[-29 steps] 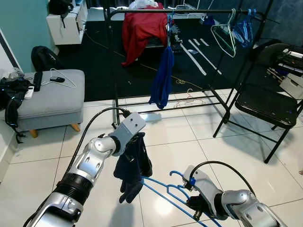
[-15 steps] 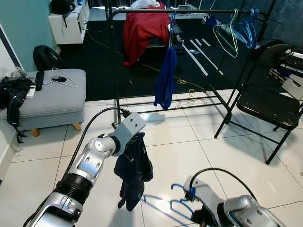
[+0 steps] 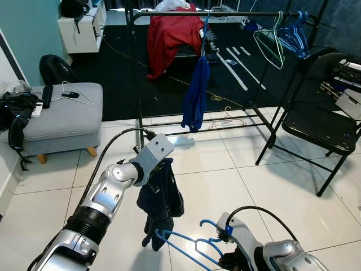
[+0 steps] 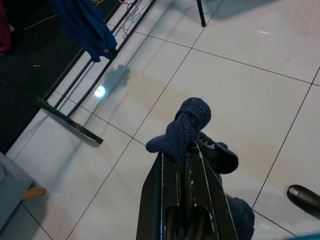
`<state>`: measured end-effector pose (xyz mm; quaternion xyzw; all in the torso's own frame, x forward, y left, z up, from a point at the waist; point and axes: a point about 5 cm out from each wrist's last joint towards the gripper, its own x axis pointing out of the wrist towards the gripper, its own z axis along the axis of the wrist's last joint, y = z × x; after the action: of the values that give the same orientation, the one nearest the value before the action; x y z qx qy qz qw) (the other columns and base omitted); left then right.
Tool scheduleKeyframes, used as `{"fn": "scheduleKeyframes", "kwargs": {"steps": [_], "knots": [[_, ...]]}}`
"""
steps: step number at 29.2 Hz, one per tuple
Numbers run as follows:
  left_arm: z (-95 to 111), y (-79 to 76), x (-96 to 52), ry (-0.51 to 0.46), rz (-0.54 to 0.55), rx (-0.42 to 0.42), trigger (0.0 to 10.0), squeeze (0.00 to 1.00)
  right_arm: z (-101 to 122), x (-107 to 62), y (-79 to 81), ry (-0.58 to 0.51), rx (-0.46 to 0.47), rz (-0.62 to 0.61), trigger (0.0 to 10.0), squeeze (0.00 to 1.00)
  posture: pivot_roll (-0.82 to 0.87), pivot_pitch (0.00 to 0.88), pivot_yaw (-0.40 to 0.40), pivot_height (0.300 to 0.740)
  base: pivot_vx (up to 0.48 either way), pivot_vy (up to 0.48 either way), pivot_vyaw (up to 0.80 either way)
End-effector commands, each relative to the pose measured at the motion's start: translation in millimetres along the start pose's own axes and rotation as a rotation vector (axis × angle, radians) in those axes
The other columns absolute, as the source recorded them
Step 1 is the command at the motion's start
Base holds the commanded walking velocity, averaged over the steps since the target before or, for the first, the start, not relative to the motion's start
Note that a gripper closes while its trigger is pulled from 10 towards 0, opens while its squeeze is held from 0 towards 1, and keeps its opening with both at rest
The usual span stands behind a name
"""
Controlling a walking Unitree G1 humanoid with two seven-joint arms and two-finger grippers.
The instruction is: Hang hanger
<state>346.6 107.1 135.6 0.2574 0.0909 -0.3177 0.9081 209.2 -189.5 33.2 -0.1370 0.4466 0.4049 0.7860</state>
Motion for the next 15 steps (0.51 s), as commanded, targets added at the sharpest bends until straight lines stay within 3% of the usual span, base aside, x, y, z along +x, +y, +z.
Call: {"fn": "scheduleKeyframes", "kwargs": {"steps": [1, 5, 8, 11, 15], "knots": [[-0.7, 1.4, -1.8, 0.012, -0.003, 0.029, 10.0, 0.00, -6.4, -3.8, -4.1, 0.005, 0.021, -0.020, 10.0, 0.00, -0.06, 0.069, 0.000, 0.740, 0.000, 0.000, 0.00], [-1.9, 1.2, -1.8, 0.017, -0.004, 0.026, 10.0, 0.00, -15.2, -18.2, -16.8, 0.034, 0.020, -0.114, 10.0, 0.00, -0.06, 0.065, 0.004, 0.740, 0.000, 0.000, 0.00], [-2.3, 1.3, -1.6, 0.019, -0.004, 0.025, 10.0, 0.00, -11.0, -22.9, -31.3, -0.010, 0.038, -0.216, 10.0, 0.00, -0.06, 0.065, 0.005, 0.740, 0.000, 0.000, 0.00], [-2.5, 2.2, -1.5, 0.022, -0.002, 0.025, 10.0, 0.00, 27.2, -39.6, -40.8, -0.162, 0.020, -0.341, 10.0, 0.00, -0.06, 0.071, 0.005, 0.740, 0.000, 0.000, 0.00], [-1.9, 3.4, -1.5, 0.023, 0.003, 0.024, 10.0, 0.00, 55.9, -46.4, -35.2, -0.265, -0.026, -0.339, 10.0, 0.00, -0.06, 0.077, 0.001, 0.740, 0.000, 0.000, 0.00]]}}
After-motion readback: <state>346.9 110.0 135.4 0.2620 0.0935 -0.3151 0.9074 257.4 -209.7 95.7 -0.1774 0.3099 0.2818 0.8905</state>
